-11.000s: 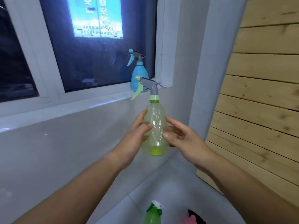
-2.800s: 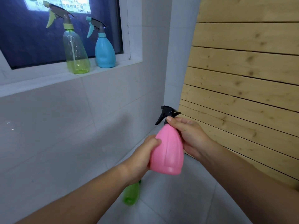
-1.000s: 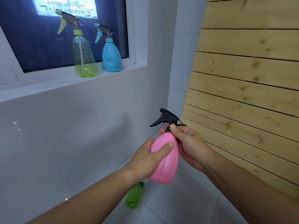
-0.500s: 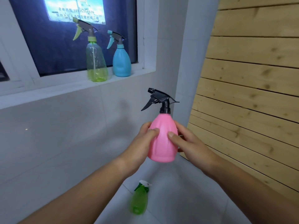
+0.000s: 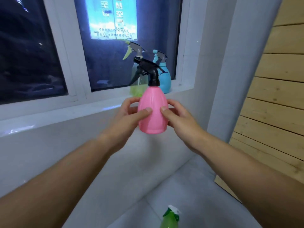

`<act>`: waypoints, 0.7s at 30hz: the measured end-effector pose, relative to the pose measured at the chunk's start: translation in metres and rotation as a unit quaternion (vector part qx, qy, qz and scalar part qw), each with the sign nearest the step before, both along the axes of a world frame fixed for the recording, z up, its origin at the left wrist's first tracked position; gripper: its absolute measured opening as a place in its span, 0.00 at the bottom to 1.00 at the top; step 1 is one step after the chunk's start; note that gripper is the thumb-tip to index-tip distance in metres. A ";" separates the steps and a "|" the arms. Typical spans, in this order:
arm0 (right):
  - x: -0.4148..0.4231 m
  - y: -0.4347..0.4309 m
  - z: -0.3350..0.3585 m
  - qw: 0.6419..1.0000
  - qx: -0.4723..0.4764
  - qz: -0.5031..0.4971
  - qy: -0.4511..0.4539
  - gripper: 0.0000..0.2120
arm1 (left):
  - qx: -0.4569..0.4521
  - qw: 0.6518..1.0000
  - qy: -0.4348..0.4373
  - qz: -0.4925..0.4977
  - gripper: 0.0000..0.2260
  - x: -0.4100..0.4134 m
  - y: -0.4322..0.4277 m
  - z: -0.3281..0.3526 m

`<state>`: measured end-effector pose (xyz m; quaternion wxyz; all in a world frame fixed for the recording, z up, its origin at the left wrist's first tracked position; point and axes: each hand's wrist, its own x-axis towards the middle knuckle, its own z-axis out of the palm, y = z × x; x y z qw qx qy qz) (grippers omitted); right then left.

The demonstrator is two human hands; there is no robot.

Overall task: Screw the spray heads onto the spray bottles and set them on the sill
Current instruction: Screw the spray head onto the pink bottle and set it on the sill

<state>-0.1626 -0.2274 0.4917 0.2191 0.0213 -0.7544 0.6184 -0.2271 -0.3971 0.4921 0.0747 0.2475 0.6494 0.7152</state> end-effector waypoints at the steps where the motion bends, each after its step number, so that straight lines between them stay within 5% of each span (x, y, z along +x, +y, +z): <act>1: -0.014 -0.007 0.007 1.000 0.014 0.011 -0.003 0.19 | -0.011 1.000 0.009 0.019 0.21 -0.010 -0.010 0.008; 5: -0.063 -0.032 0.029 0.997 0.059 0.043 -0.015 0.25 | -0.044 0.996 0.049 0.064 0.23 -0.045 -0.044 0.035; 21: -0.149 -0.087 0.043 0.996 0.087 -0.011 0.010 0.19 | -0.113 0.984 0.046 0.129 0.27 -0.122 -0.075 0.048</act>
